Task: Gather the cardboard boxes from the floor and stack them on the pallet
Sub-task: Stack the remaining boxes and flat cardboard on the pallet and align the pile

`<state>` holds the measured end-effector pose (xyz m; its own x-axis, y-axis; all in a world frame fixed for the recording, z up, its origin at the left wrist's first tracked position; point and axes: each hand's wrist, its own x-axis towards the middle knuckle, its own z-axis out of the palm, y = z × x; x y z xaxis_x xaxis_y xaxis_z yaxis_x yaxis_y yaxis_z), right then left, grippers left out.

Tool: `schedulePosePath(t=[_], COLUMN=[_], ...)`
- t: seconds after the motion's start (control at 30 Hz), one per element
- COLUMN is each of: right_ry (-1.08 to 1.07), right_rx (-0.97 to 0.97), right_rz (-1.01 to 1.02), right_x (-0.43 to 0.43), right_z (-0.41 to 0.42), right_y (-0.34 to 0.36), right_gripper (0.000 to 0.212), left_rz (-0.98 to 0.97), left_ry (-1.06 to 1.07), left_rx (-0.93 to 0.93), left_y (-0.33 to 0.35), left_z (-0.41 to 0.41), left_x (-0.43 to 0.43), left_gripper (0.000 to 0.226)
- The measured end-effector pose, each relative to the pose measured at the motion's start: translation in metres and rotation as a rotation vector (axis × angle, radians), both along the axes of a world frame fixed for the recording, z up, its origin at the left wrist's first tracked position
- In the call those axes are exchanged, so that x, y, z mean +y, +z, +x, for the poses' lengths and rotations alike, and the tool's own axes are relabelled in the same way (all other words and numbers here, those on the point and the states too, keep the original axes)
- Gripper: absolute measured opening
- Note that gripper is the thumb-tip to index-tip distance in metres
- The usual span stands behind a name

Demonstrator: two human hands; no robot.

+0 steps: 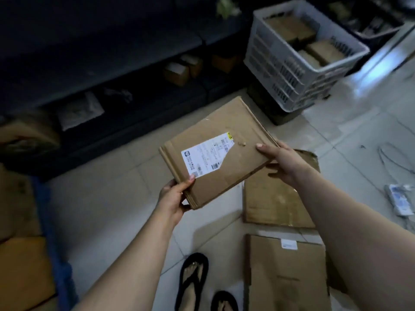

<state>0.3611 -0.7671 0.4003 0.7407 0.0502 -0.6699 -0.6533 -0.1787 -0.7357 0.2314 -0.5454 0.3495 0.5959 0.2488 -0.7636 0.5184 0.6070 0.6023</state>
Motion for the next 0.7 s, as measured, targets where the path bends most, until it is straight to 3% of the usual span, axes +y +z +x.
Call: schedulePosePath(t=[0.07, 0.23, 0.33, 0.4, 0.5, 0.7], right_ry=[0.105, 0.364, 0.483, 0.525, 0.606, 0.873], right_rx=[-0.037, -0.039, -0.007, 0.023, 0.074, 0.080], right_rz=[0.027, 0.042, 0.043, 0.049, 0.060, -0.067], right_x=[0.060, 0.244, 0.358, 0.430, 0.527, 0.637], right_z=[-0.009, -0.060, -0.105, -0.134, -0.183, -0.295], right_y=[0.020, 0.038, 0.029, 0.010, -0.031, -0.112], right_gripper=[0.048, 0.070, 0.062, 0.052, 0.055, 0.050], left_rz=[-0.020, -0.054, -0.060, -0.086, -0.152, -0.326], left_ry=[0.125, 0.436, 0.584, 0.643, 0.789, 0.947], left_rx=[-0.006, -0.003, 0.016, 0.037, 0.111, 0.265], left_y=[0.019, 0.048, 0.045, 0.032, 0.001, -0.068], left_z=[-0.038, -0.149, -0.211, -0.249, -0.307, -0.418], left_x=[0.039, 0.157, 0.231, 0.278, 0.337, 0.381], left_gripper=[0.012, 0.010, 0.011, 0.020, 0.043, 0.034])
